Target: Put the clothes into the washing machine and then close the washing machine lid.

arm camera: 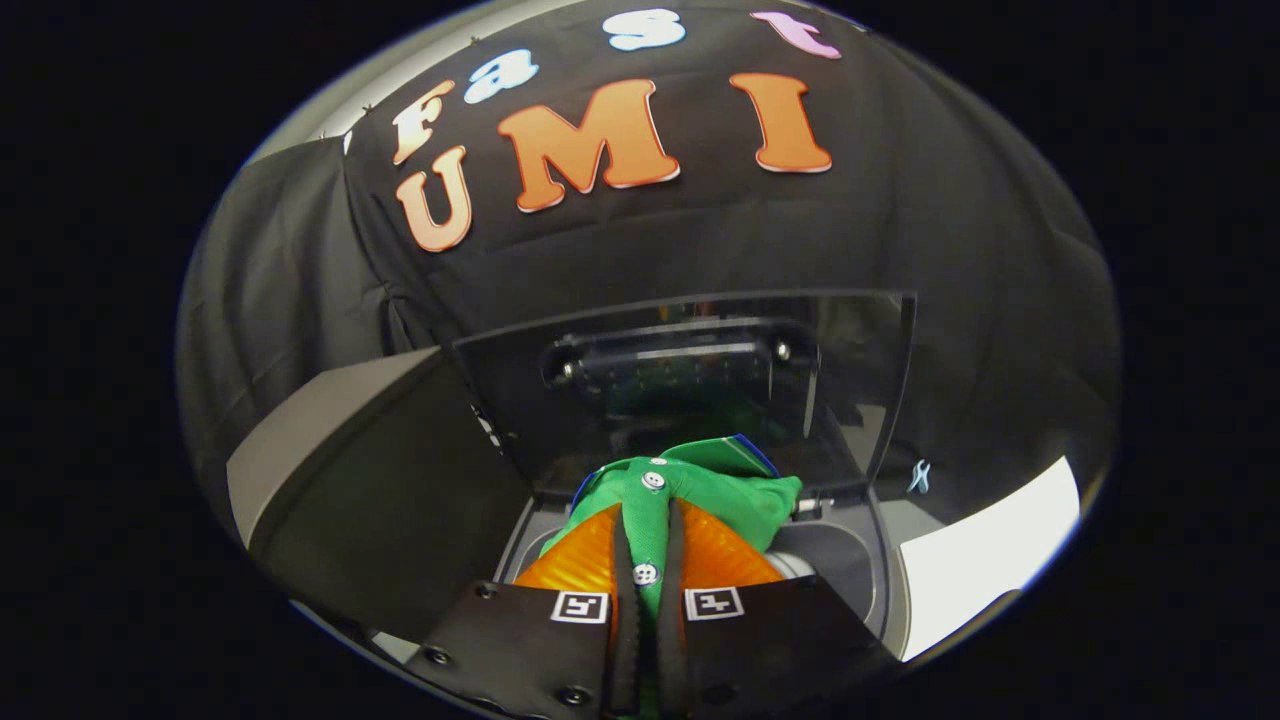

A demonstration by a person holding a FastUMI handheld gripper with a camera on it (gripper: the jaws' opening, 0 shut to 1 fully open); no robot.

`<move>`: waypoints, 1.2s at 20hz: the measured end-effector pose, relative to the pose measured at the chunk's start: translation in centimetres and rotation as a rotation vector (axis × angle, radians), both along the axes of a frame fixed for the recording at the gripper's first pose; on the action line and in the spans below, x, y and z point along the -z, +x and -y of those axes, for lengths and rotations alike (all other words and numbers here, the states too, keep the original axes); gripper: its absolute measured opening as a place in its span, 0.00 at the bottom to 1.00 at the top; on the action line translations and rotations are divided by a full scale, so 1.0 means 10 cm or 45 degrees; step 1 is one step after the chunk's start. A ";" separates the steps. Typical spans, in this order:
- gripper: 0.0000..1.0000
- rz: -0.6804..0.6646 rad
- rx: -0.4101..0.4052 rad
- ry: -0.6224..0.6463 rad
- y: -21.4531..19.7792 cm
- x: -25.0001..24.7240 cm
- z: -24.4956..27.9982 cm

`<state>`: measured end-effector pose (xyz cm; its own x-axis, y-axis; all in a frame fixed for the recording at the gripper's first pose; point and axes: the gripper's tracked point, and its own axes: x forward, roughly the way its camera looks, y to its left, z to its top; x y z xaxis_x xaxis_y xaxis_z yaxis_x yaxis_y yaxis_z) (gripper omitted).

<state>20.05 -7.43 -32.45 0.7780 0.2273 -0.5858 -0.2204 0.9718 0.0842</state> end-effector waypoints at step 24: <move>0.15 -0.626 0.078 -0.258 -0.11 1.98 0.39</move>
